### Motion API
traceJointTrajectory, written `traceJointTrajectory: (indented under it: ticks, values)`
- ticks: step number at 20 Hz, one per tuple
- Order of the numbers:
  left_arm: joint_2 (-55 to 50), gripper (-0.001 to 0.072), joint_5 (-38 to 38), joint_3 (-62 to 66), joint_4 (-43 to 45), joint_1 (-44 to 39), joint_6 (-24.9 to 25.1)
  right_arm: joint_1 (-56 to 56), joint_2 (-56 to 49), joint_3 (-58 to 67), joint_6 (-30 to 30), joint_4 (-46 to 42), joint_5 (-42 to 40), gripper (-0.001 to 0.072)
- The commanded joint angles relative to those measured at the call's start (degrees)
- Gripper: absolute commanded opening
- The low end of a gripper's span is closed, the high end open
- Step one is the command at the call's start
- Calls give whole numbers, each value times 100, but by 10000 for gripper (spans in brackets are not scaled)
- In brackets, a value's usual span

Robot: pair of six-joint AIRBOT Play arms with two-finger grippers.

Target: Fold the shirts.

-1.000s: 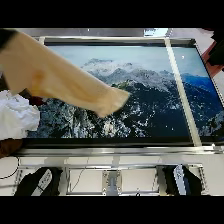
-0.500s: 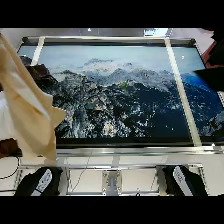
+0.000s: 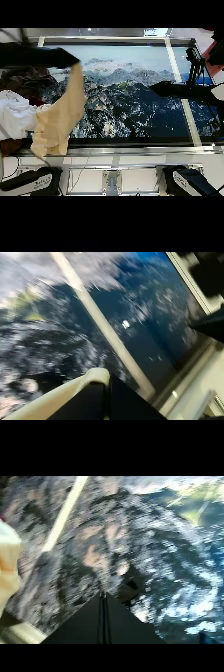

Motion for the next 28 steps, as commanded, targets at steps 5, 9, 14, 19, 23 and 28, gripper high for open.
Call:
traceJointTrajectory:
  ticks: [5, 9, 14, 19, 23, 28]
  values:
    - [-2470, 10, 2004, 0, -719, -2616, -11, -1082, -118, -72, 498, -1318, -315, 47]
    - [-2876, 393, 2564, 90, -1805, -2542, 575, -1823, -118, -72, 479, -1338, 70, 48]
    - [-2850, 562, 1679, 1954, -1292, -1340, 590, -1703, -144, -232, 450, -1001, 1086, 283]
    - [-2771, 557, -505, 2356, 138, 319, -776, -511, -199, -2024, 192, 13, 966, 297]
    - [-2774, 476, -1410, 1945, 732, 911, -796, 741, -470, -3069, 212, 350, -396, 502]
    - [-2774, 476, -1067, 1891, 769, 957, -761, 1211, -1615, -3027, -157, 1615, -1945, 502]
